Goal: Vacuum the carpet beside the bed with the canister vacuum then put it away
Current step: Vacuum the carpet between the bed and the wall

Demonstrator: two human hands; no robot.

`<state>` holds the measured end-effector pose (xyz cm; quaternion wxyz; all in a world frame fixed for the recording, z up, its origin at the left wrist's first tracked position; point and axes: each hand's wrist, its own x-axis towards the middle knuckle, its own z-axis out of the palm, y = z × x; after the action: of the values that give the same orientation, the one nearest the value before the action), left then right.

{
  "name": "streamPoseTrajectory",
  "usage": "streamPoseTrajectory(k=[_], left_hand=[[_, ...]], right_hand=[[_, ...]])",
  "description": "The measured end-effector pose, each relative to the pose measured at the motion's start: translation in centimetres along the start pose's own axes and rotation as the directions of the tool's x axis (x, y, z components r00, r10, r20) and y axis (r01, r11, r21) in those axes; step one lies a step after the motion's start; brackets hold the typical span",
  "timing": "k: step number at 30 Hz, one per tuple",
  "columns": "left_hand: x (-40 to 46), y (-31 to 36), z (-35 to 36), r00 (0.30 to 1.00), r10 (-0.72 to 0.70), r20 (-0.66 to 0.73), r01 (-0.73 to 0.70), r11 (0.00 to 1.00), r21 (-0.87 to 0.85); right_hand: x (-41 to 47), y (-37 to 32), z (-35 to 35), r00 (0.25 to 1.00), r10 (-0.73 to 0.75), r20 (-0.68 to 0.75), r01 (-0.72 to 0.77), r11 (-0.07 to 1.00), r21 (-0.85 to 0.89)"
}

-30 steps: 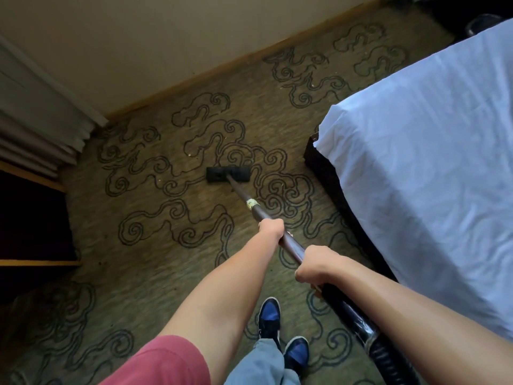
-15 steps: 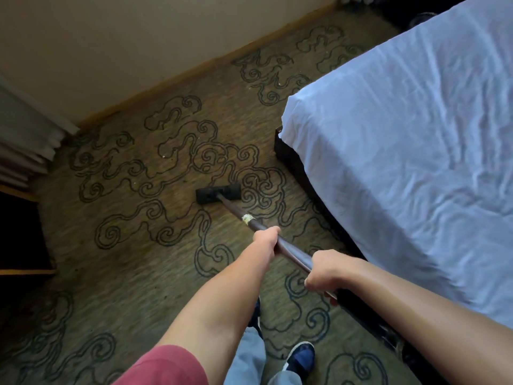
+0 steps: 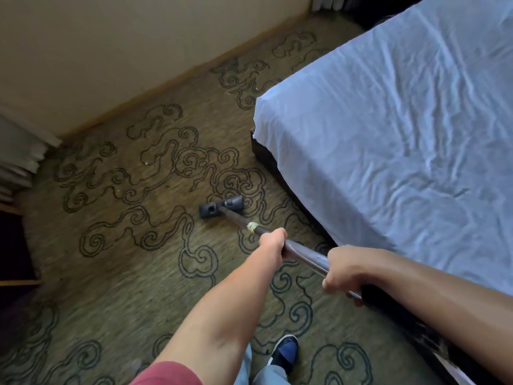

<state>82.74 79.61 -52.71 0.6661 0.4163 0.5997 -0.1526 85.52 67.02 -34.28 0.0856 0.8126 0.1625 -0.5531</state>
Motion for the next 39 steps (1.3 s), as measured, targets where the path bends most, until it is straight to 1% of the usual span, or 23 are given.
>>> streamPoseTrajectory(k=[3, 6, 9, 14, 17, 21, 23, 29, 33, 39], left_hand=[[-0.6, 1.0, 1.6, 1.000, 0.003, 0.027, -0.003, 1.000, 0.007], [0.1, 2.5, 2.8, 1.000, 0.020, 0.024, -0.021, 0.999, 0.047], [1.4, 3.7, 3.2, 0.996, 0.081, 0.024, -0.083, 0.991, 0.101], [4.6, 4.9, 3.7, 0.998, 0.048, 0.049, -0.056, 0.982, 0.179], [7.1, 5.3, 3.1, 0.999, 0.012, 0.051, -0.022, 0.978, 0.208], [10.0, 6.7, 2.1, 0.999, 0.010, 0.038, -0.017, 0.981, 0.193], [10.6, 7.9, 1.7, 0.999, 0.019, 0.040, -0.026, 0.984, 0.175], [12.2, 12.5, -0.3, 0.997, 0.077, -0.010, -0.073, 0.975, 0.209], [13.9, 15.2, -2.5, 0.995, 0.099, -0.032, -0.092, 0.978, 0.188], [18.6, 18.9, -7.8, 0.985, 0.145, -0.096, -0.119, 0.965, 0.235]], right_hand=[[-0.1, 1.9, -0.3, 0.999, -0.003, -0.051, 0.003, 1.000, -0.007], [1.1, 2.6, -0.5, 0.996, -0.003, -0.094, 0.003, 1.000, 0.008], [2.9, 2.3, -0.4, 0.991, 0.001, -0.136, 0.005, 0.999, 0.048], [6.2, 2.2, -0.6, 0.985, 0.029, -0.170, -0.016, 0.997, 0.079], [8.2, 1.5, -0.9, 0.984, 0.031, -0.177, -0.021, 0.998, 0.057], [10.3, -0.6, -2.3, 0.978, 0.013, -0.208, -0.013, 1.000, 0.000], [10.9, -1.6, -3.1, 0.979, 0.016, -0.204, -0.014, 1.000, 0.008], [12.6, -5.1, -7.0, 0.979, 0.004, -0.203, 0.000, 1.000, 0.021], [14.3, -8.1, -8.2, 0.979, 0.001, -0.205, 0.020, 0.995, 0.099], [18.0, -14.7, -8.8, 0.984, -0.023, -0.177, 0.056, 0.981, 0.187]])
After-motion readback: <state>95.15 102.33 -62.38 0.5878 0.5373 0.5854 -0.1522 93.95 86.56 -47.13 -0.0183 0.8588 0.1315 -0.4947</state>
